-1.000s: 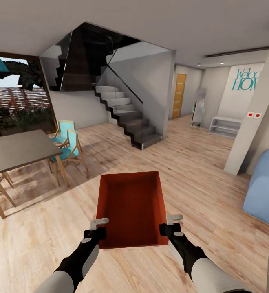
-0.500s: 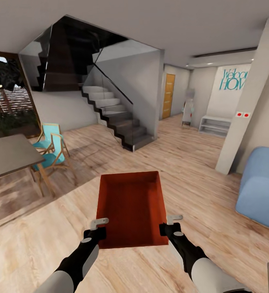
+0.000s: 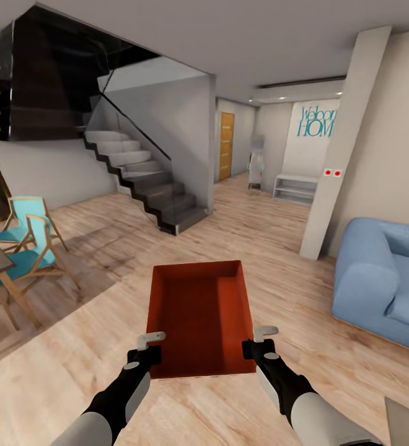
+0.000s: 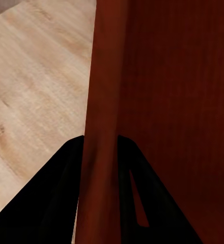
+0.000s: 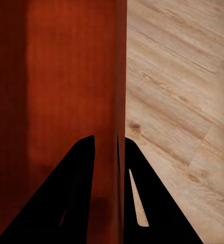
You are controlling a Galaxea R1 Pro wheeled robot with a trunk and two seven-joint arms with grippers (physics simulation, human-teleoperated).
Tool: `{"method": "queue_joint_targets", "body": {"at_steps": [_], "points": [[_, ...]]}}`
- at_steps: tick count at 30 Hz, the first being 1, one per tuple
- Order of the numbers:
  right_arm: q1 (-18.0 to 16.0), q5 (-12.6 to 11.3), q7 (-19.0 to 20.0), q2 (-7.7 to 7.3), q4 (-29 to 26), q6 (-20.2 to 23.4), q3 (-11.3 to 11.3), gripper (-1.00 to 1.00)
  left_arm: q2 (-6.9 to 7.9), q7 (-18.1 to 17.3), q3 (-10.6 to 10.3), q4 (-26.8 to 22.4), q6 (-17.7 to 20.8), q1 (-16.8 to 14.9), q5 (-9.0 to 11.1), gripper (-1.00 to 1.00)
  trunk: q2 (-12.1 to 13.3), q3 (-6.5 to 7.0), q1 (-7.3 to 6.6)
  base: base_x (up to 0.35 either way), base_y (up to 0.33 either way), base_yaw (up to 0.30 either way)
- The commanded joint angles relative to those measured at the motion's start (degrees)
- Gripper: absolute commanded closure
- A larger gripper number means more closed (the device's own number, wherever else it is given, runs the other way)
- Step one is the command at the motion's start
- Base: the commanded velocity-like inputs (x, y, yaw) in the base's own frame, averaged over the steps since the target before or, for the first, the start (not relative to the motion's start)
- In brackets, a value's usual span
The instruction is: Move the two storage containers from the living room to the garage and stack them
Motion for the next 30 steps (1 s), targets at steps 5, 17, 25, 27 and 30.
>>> {"method": "queue_joint_targets", "body": {"at_steps": [5, 17, 25, 27, 30], "points": [[0.0, -0.3, -0.5, 1.63, 0.0, 0.3, 0.1, 1.0, -0.06, 1.6, 0.6, -4.9, 0.4, 0.0, 1.1, 1.0, -0.1, -0.13, 0.07, 0.323, 0.0, -0.286], [0.0, -0.3, -0.5, 1.63, 0.0, 0.3, 0.1, 1.0, 0.01, 1.6, 0.6, -4.9, 0.4, 0.0, 1.2, 1.0, -0.1, -0.13, 0.07, 0.323, 0.0, -0.286], [0.0, -0.3, -0.4, 1.63, 0.1, 0.3, 0.1, 1.0, 0.01, 1.6, 0.6, -4.9, 0.4, 0.0, 1.2, 1.0, -0.1, -0.13, 0.07, 0.323, 0.0, -0.286], [0.0, -0.2, -0.4, 1.63, 0.1, 0.3, 0.1, 1.0, 0.01, 1.6, 0.6, -4.9, 0.4, 0.0, 1.2, 1.0, -0.1, -0.13, 0.07, 0.323, 0.0, -0.286], [0.0, -0.3, -0.4, 1.63, 0.1, 0.3, 0.1, 1.0, 0.01, 1.6, 0.6, -4.9, 0.4, 0.0, 1.2, 1.0, -0.1, -0.13, 0.07, 0.323, 0.0, -0.143]]}}
